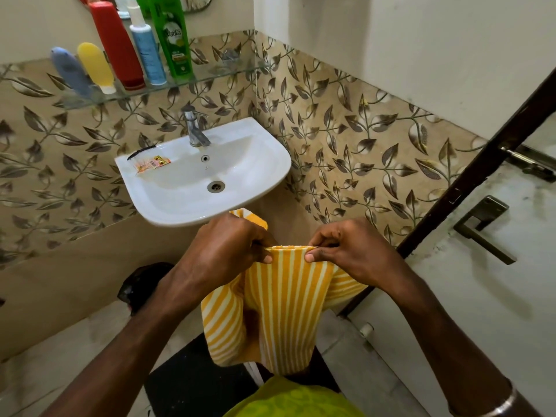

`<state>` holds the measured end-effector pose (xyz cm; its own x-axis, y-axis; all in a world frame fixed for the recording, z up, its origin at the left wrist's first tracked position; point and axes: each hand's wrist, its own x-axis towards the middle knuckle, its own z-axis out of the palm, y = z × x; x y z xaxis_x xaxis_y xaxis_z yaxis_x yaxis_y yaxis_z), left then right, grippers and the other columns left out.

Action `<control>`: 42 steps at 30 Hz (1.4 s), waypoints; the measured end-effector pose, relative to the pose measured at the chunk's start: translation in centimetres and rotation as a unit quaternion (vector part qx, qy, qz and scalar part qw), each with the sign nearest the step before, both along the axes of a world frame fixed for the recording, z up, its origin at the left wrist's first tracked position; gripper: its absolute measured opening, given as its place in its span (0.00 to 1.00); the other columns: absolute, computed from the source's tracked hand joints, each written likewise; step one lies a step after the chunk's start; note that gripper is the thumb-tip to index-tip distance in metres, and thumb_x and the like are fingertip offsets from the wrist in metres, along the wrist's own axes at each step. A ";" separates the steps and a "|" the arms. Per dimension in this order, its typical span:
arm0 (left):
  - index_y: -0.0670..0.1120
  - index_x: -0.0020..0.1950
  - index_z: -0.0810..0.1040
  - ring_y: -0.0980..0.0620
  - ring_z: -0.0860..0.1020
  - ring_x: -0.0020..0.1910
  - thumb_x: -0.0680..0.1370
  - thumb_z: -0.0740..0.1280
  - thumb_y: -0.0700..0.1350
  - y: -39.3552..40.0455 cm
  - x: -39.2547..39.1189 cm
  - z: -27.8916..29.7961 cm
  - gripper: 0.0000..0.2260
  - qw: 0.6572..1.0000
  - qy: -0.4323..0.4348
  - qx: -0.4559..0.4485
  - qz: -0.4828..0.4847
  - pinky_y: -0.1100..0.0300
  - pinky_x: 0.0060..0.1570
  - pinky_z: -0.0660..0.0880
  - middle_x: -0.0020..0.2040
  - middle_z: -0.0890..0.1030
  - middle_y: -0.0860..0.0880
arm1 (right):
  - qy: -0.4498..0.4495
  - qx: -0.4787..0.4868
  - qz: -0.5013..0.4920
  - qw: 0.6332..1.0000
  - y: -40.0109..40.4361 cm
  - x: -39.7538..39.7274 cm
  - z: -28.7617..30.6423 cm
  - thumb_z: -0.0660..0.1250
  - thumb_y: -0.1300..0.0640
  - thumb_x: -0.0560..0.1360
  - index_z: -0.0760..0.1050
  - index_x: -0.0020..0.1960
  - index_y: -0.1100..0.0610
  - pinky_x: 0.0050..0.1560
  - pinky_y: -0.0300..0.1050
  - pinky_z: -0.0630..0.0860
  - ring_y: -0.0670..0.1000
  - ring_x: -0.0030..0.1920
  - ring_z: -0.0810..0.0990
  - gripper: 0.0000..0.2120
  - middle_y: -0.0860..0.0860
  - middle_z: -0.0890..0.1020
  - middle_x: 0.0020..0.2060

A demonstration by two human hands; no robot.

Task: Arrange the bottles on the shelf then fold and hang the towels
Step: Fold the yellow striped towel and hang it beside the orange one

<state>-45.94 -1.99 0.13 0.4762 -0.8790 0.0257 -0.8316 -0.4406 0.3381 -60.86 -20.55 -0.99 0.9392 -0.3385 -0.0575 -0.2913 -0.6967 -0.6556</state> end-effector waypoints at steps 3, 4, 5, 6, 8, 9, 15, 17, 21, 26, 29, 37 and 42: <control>0.58 0.71 0.74 0.53 0.80 0.58 0.71 0.74 0.60 -0.4 -0.4 0.3 0.30 0.998 -0.010 0.038 -0.050 0.59 0.52 0.73 0.62 0.82 0.56 | -0.011 -0.021 0.016 1.000 0.6 0.1 0.4 0.78 0.51 0.70 0.84 0.46 0.47 0.47 0.46 0.84 0.38 0.43 0.84 0.05 0.42 0.86 0.40; 0.58 0.74 0.71 0.53 0.80 0.58 0.70 0.74 0.61 -0.6 -0.8 0.3 0.33 0.997 -0.001 0.035 -0.071 0.59 0.54 0.73 0.64 0.81 0.56 | -0.015 -0.025 0.020 0.999 0.8 0.2 0.4 0.78 0.50 0.70 0.84 0.46 0.47 0.47 0.47 0.84 0.38 0.43 0.84 0.05 0.42 0.87 0.41; 0.58 0.74 0.70 0.53 0.81 0.57 0.69 0.74 0.62 -1.0 -1.1 0.2 0.34 0.996 0.011 0.025 -0.090 0.59 0.54 0.74 0.63 0.82 0.55 | -0.018 -0.031 0.027 0.999 1.0 0.2 0.6 0.78 0.50 0.70 0.85 0.46 0.47 0.47 0.48 0.83 0.39 0.43 0.84 0.06 0.43 0.87 0.42; 0.59 0.72 0.72 0.54 0.81 0.53 0.69 0.74 0.63 -1.3 -1.4 0.1 0.33 0.994 0.020 0.014 -0.105 0.58 0.52 0.76 0.59 0.84 0.55 | -0.021 -0.038 0.035 0.998 1.2 0.3 0.6 0.77 0.50 0.71 0.85 0.47 0.47 0.47 0.48 0.83 0.40 0.44 0.84 0.06 0.43 0.87 0.43; 0.59 0.65 0.79 0.55 0.81 0.45 0.68 0.74 0.64 -1.8 -1.4 0.0 0.26 0.993 0.025 -0.011 -0.112 0.57 0.43 0.76 0.49 0.85 0.55 | -0.026 -0.045 0.046 0.998 1.3 0.3 0.8 0.77 0.50 0.71 0.85 0.47 0.47 0.46 0.48 0.83 0.40 0.43 0.83 0.06 0.43 0.87 0.43; 0.58 0.61 0.82 0.56 0.81 0.43 0.69 0.74 0.63 -1.9 -1.3 0.0 0.22 0.994 0.025 -0.021 -0.109 0.59 0.40 0.74 0.47 0.85 0.55 | -0.028 -0.039 0.046 0.998 1.2 0.2 0.8 0.77 0.50 0.71 0.85 0.47 0.47 0.45 0.48 0.82 0.40 0.42 0.83 0.06 0.43 0.86 0.42; 0.53 0.50 0.86 0.62 0.72 0.36 0.70 0.75 0.59 -2.1 -1.0 0.2 0.14 0.993 0.015 -0.055 -0.100 0.67 0.33 0.63 0.39 0.76 0.60 | 0.031 0.088 0.037 0.995 -0.3 -0.4 0.5 0.78 0.52 0.71 0.85 0.48 0.50 0.49 0.48 0.83 0.42 0.44 0.85 0.07 0.45 0.87 0.42; 0.52 0.50 0.86 0.62 0.72 0.36 0.70 0.75 0.58 -2.0 -0.8 0.2 0.14 0.994 0.017 -0.064 -0.092 0.67 0.34 0.65 0.40 0.78 0.59 | 0.061 0.124 0.036 0.990 -1.0 -0.8 0.2 0.78 0.52 0.71 0.86 0.49 0.52 0.53 0.50 0.83 0.45 0.47 0.86 0.08 0.47 0.88 0.45; 0.53 0.50 0.86 0.60 0.76 0.40 0.70 0.75 0.59 -1.7 -0.7 0.3 0.14 0.995 0.021 -0.054 -0.079 0.62 0.38 0.73 0.46 0.84 0.55 | 0.081 0.158 0.026 0.984 -2.2 -1.4 -0.2 0.77 0.52 0.71 0.85 0.51 0.52 0.54 0.47 0.83 0.44 0.49 0.86 0.09 0.46 0.88 0.47; 0.52 0.49 0.86 0.60 0.76 0.39 0.70 0.75 0.58 -1.1 -0.7 0.3 0.14 0.996 0.011 -0.060 -0.062 0.60 0.37 0.74 0.45 0.83 0.56 | 0.098 0.109 0.016 0.989 -2.3 -1.2 -0.2 0.78 0.52 0.71 0.84 0.52 0.48 0.53 0.44 0.82 0.40 0.48 0.85 0.11 0.44 0.87 0.47; 0.52 0.48 0.87 0.57 0.78 0.41 0.69 0.76 0.58 -0.6 -0.4 0.5 0.13 0.997 0.002 -0.061 -0.041 0.58 0.38 0.75 0.44 0.83 0.56 | 0.097 0.039 0.000 0.994 -1.9 -1.0 -0.2 0.77 0.51 0.72 0.83 0.53 0.45 0.53 0.45 0.82 0.39 0.49 0.84 0.10 0.43 0.87 0.47; 0.54 0.53 0.85 0.55 0.80 0.46 0.70 0.75 0.60 0.1 0.3 1.0 0.16 1.000 -0.008 -0.012 -0.001 0.59 0.41 0.74 0.50 0.84 0.55 | 0.018 -0.065 -0.004 0.998 -0.9 -0.6 0.4 0.76 0.49 0.73 0.84 0.51 0.45 0.52 0.48 0.82 0.40 0.49 0.83 0.08 0.43 0.87 0.47; 0.55 0.70 0.76 0.54 0.80 0.61 0.65 0.77 0.63 -0.5 -0.8 0.7 0.35 0.996 0.041 -0.023 -0.071 0.56 0.55 0.77 0.66 0.80 0.55 | -0.012 -0.120 0.041 0.992 0.2 -0.3 0.7 0.74 0.47 0.73 0.84 0.52 0.44 0.46 0.50 0.82 0.41 0.45 0.83 0.08 0.42 0.87 0.45</control>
<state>-46.73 -2.51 0.80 0.3487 -0.9366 0.0337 -0.8536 -0.3025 0.4242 -61.14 -20.38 -0.27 0.9641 -0.2628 0.0384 -0.2137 -0.8537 -0.4750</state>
